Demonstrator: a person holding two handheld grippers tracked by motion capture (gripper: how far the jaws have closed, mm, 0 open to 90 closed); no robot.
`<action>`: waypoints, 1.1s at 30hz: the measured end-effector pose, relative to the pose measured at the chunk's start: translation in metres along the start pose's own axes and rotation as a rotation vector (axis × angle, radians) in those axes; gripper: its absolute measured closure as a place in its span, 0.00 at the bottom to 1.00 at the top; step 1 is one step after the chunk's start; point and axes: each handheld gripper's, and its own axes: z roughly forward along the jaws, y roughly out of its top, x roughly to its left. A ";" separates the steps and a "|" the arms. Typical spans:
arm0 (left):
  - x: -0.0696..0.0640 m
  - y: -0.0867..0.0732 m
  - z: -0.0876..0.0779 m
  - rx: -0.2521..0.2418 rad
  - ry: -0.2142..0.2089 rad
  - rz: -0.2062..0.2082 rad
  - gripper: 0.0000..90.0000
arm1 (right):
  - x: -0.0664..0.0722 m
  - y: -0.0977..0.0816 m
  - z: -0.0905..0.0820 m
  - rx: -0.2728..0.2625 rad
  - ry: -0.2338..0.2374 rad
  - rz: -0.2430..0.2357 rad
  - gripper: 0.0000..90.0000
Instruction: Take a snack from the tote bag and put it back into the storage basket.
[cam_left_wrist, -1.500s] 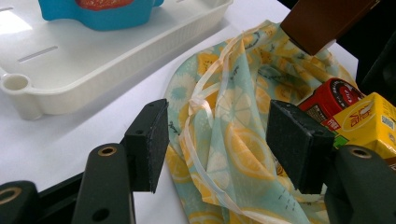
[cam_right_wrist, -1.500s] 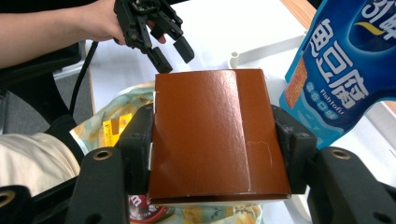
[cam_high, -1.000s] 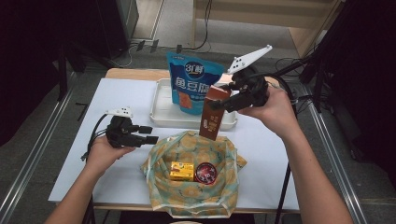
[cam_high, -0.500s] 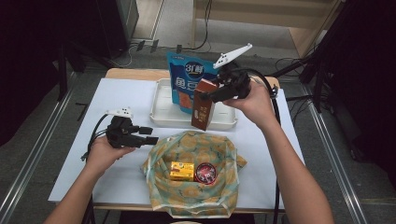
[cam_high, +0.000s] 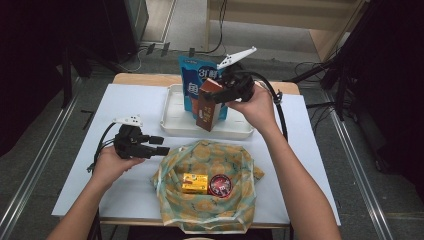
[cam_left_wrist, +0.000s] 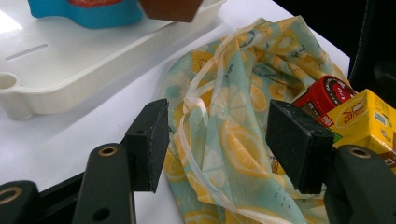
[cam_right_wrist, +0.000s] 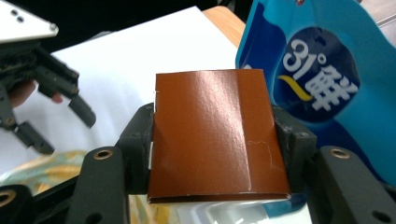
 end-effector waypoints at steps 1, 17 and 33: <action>0.000 0.000 0.000 0.000 -0.001 0.002 0.44 | 0.000 0.001 0.003 -0.006 -0.002 0.001 0.49; -0.001 0.000 0.003 0.010 -0.011 0.008 0.44 | 0.003 0.003 0.031 -0.074 -0.021 0.013 0.49; -0.001 -0.001 0.003 0.013 -0.012 0.006 0.44 | 0.003 -0.031 0.049 -0.092 -0.030 0.044 0.49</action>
